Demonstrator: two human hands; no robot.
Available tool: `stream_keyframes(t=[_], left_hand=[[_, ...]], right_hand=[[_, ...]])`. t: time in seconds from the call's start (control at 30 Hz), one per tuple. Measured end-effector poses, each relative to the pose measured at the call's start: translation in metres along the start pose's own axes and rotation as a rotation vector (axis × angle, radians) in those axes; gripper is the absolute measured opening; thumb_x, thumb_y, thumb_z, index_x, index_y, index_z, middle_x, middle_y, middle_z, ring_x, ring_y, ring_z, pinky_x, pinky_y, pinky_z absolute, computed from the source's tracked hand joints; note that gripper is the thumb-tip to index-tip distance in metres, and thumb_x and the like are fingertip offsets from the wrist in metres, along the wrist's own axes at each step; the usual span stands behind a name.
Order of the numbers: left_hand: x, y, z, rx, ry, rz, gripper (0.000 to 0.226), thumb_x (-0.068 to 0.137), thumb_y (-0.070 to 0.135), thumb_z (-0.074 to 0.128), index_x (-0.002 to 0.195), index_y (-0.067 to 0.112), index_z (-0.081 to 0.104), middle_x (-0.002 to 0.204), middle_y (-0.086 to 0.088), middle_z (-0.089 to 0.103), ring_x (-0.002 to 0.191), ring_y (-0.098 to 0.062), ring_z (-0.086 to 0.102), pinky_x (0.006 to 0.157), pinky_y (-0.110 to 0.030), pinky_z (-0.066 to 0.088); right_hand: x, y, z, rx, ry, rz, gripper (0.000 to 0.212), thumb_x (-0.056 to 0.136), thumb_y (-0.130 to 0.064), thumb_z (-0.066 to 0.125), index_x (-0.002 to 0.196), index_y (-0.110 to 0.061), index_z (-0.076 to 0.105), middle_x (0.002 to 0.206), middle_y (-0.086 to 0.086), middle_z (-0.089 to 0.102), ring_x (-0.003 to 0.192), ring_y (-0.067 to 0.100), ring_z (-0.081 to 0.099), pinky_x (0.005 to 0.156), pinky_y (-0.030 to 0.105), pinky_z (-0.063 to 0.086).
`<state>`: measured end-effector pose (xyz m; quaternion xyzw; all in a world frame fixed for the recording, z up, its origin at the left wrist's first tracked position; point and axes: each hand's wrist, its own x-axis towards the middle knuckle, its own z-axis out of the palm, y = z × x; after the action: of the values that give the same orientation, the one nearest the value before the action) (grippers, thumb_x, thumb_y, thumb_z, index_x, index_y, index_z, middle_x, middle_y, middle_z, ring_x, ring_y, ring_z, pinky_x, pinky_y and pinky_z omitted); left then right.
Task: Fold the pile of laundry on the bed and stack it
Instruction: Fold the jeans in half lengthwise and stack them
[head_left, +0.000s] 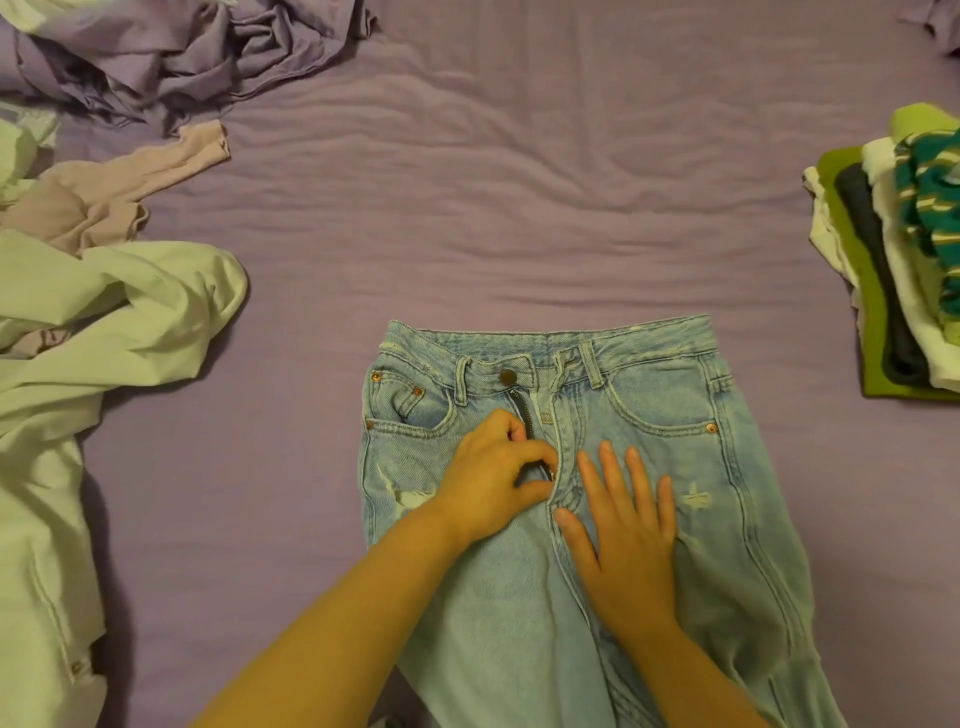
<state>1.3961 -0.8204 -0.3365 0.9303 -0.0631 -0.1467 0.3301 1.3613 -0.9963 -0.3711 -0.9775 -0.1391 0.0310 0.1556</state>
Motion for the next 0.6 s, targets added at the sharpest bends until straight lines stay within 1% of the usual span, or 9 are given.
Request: stream_keyframes(t=[0.07, 0.17, 0.27, 0.37, 0.43, 0.5, 0.6], left_hand=[[0.003, -0.001, -0.003, 0.074, -0.049, 0.033, 0.028, 0.086, 0.034, 0.067, 0.113, 0.026, 0.065, 0.098, 0.001, 0.034, 0.085, -0.014, 0.034, 0.071, -0.024, 0.028], [0.007, 0.001, -0.006, 0.174, -0.070, 0.083, 0.027, 0.086, 0.039, 0.064, 0.110, 0.028, 0.063, 0.097, 0.002, 0.032, 0.083, -0.014, 0.033, 0.068, -0.026, 0.028], [0.009, 0.004, -0.005, 0.238, -0.015, 0.145, 0.022, 0.086, 0.037, 0.062, 0.105, 0.026, 0.064, 0.094, 0.001, 0.032, 0.081, -0.014, 0.035, 0.063, -0.027, 0.027], [0.004, 0.005, -0.005, 0.260, 0.085, 0.214, 0.014, 0.081, 0.029, 0.067, 0.092, 0.020, 0.069, 0.085, -0.005, 0.045, 0.071, -0.021, 0.047, 0.056, -0.027, 0.030], [0.000, 0.005, -0.004, 0.251, 0.128, 0.242, 0.010, 0.077, 0.025, 0.072, 0.084, 0.018, 0.070, 0.079, -0.006, 0.050, 0.064, -0.021, 0.049, 0.054, -0.026, 0.032], [-0.002, 0.004, -0.001, 0.224, 0.167, 0.238, 0.008, 0.077, 0.024, 0.073, 0.083, 0.019, 0.070, 0.080, -0.005, 0.052, 0.066, -0.020, 0.050, 0.055, -0.026, 0.033], [-0.002, 0.000, 0.002, 0.107, 0.156, 0.177, 0.009, 0.080, 0.025, 0.072, 0.088, 0.022, 0.073, 0.089, -0.004, 0.052, 0.077, -0.018, 0.049, 0.066, -0.028, 0.032]], right_hand=[[0.000, 0.001, 0.001, -0.003, 0.005, -0.001, 0.063, 0.097, -0.056, 0.020, 0.143, -0.016, 0.037, 0.151, 0.004, 0.030, 0.143, 0.024, 0.018, 0.115, 0.049, 0.008], [0.001, 0.000, 0.001, -0.018, 0.012, -0.003, 0.063, 0.098, -0.056, 0.019, 0.142, -0.016, 0.038, 0.151, 0.004, 0.031, 0.142, 0.024, 0.020, 0.115, 0.049, 0.009], [0.001, 0.000, 0.001, -0.033, 0.017, -0.001, 0.064, 0.098, -0.056, 0.018, 0.141, -0.014, 0.042, 0.149, 0.005, 0.033, 0.141, 0.025, 0.021, 0.115, 0.048, 0.008], [0.002, 0.000, 0.002, -0.035, 0.023, 0.003, 0.065, 0.098, -0.056, 0.018, 0.139, -0.014, 0.045, 0.149, 0.007, 0.035, 0.140, 0.025, 0.022, 0.115, 0.048, 0.009], [0.001, 0.001, 0.003, -0.035, 0.030, 0.001, 0.064, 0.098, -0.055, 0.020, 0.139, -0.014, 0.044, 0.149, 0.007, 0.035, 0.141, 0.026, 0.022, 0.115, 0.048, 0.009], [0.001, 0.001, 0.004, -0.040, 0.035, -0.007, 0.063, 0.097, -0.055, 0.021, 0.140, -0.014, 0.043, 0.149, 0.006, 0.034, 0.141, 0.026, 0.022, 0.115, 0.048, 0.010], [0.001, 0.002, 0.005, -0.052, 0.023, -0.006, 0.063, 0.097, -0.055, 0.020, 0.142, -0.015, 0.039, 0.150, 0.005, 0.031, 0.141, 0.025, 0.020, 0.114, 0.049, 0.010]])
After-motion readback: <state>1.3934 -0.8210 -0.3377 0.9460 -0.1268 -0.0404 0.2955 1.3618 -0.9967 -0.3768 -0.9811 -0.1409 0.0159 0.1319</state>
